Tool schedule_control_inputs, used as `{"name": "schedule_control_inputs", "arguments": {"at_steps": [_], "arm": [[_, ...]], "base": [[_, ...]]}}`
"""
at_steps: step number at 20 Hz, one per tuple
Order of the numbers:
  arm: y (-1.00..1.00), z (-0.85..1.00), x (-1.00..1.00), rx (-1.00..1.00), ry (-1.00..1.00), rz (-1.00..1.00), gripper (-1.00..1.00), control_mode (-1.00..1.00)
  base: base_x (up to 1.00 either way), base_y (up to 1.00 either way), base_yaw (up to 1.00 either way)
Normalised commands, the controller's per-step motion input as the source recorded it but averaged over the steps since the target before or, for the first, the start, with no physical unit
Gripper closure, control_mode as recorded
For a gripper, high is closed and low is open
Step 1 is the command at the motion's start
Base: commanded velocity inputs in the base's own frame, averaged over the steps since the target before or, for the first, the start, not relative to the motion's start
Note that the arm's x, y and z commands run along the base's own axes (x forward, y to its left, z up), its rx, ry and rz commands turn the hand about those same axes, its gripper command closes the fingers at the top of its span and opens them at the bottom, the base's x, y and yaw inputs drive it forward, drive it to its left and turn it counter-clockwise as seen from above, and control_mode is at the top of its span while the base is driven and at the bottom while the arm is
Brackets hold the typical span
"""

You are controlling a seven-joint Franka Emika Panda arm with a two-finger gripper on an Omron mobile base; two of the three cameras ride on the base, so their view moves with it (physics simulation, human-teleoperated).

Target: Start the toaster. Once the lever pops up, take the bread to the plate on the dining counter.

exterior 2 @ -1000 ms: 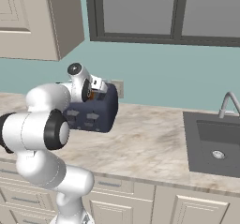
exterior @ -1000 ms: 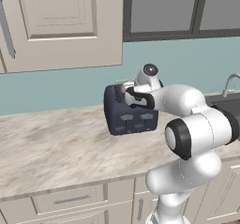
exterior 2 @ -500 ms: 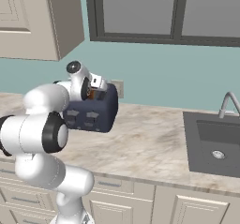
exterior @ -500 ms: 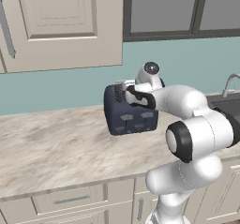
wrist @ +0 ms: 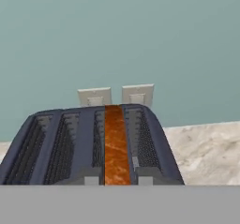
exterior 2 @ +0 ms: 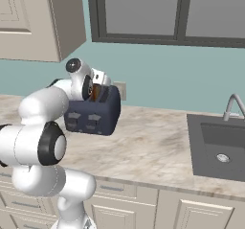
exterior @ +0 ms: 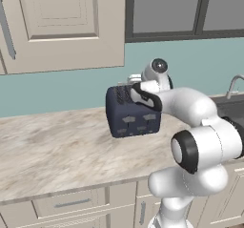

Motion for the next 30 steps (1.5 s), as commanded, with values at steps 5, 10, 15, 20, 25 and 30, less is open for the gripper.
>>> {"name": "schedule_control_inputs", "arguments": {"at_steps": [5, 10, 15, 20, 25, 30], "arm": [[-0.20, 0.57, -0.05, 0.00, -0.03, -0.04, 1.00, -1.00], [-0.22, 0.61, -0.01, 0.00, 0.00, -0.07, 1.00, -1.00], [-0.21, 0.60, -0.05, 0.00, 0.00, -0.11, 1.00, -1.00], [-0.24, 0.53, -0.17, 0.00, 0.00, -0.12, 1.00, -1.00], [-0.27, 0.46, -0.34, 0.02, 0.00, -0.13, 1.00, -1.00], [-0.31, 0.45, -0.45, 0.04, 0.00, -0.14, 1.00, -1.00]], "base": [[0.00, 0.00, 0.00], [0.00, 0.00, 0.00], [0.00, 0.00, 0.00], [0.00, 0.00, 0.00], [0.00, 0.00, 0.00], [0.00, 0.00, 0.00]]}}
